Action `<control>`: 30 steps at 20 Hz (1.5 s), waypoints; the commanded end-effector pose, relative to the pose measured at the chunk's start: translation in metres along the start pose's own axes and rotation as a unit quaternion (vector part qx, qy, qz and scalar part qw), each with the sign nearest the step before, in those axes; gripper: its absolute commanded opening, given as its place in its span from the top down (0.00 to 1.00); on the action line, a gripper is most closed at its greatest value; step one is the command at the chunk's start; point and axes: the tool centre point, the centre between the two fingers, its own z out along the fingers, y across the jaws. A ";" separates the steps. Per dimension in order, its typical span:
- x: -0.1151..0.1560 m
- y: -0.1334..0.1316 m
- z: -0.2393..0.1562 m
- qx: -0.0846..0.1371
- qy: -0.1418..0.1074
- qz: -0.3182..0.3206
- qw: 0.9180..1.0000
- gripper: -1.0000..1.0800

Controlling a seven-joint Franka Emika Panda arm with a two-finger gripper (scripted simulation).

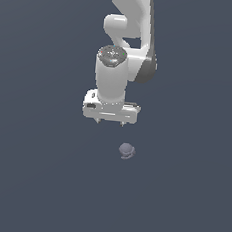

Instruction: Pick up the object and move it to a goal position.

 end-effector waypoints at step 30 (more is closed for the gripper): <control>0.035 -0.062 0.060 -0.003 0.003 -0.163 0.987 0.04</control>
